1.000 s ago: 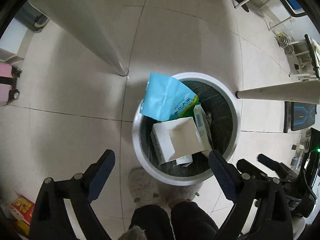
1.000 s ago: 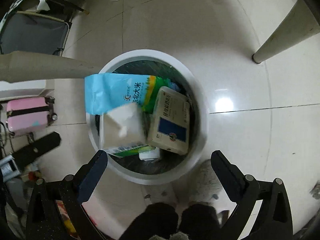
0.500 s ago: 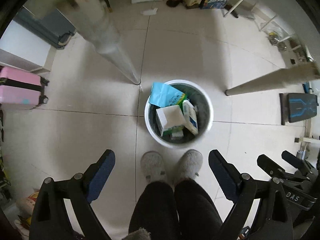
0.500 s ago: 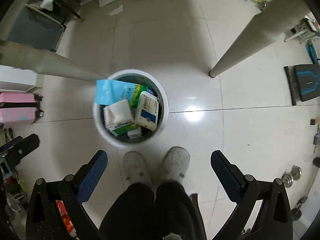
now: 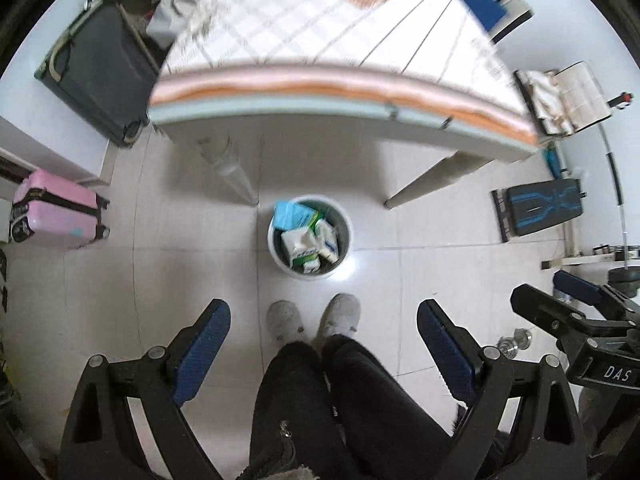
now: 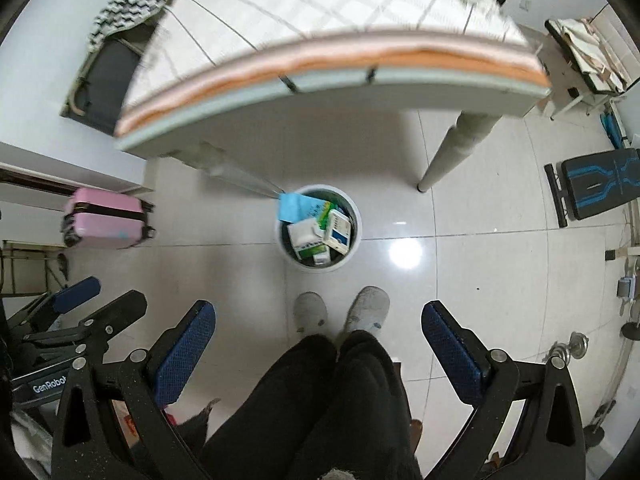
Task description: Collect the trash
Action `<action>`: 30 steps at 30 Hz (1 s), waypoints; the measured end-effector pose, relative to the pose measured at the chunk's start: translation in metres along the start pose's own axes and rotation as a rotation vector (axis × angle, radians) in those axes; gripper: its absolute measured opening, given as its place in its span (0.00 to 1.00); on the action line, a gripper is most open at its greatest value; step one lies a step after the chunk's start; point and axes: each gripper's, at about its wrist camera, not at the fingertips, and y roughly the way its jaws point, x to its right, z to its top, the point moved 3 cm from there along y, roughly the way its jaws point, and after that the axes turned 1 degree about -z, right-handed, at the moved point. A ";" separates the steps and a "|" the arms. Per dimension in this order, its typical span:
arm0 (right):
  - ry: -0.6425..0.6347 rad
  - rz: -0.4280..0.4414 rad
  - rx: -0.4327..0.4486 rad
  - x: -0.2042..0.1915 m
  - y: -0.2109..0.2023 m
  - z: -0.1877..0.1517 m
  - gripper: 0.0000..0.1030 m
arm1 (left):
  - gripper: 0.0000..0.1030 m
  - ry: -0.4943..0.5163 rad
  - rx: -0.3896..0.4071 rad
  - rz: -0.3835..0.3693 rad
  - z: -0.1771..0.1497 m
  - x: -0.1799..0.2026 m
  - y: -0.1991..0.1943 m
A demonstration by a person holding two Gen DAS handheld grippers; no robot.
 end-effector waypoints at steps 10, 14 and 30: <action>-0.013 0.072 0.088 -0.016 -0.129 -0.017 1.00 | 0.93 0.009 0.132 -0.110 0.004 0.006 -0.101; -0.019 0.102 0.114 -0.022 -0.162 -0.023 1.00 | 0.93 0.019 0.151 -0.150 0.001 0.011 -0.126; -0.083 0.192 0.084 -0.042 -0.189 -0.032 1.00 | 0.98 0.009 0.189 -0.189 -0.012 0.025 -0.168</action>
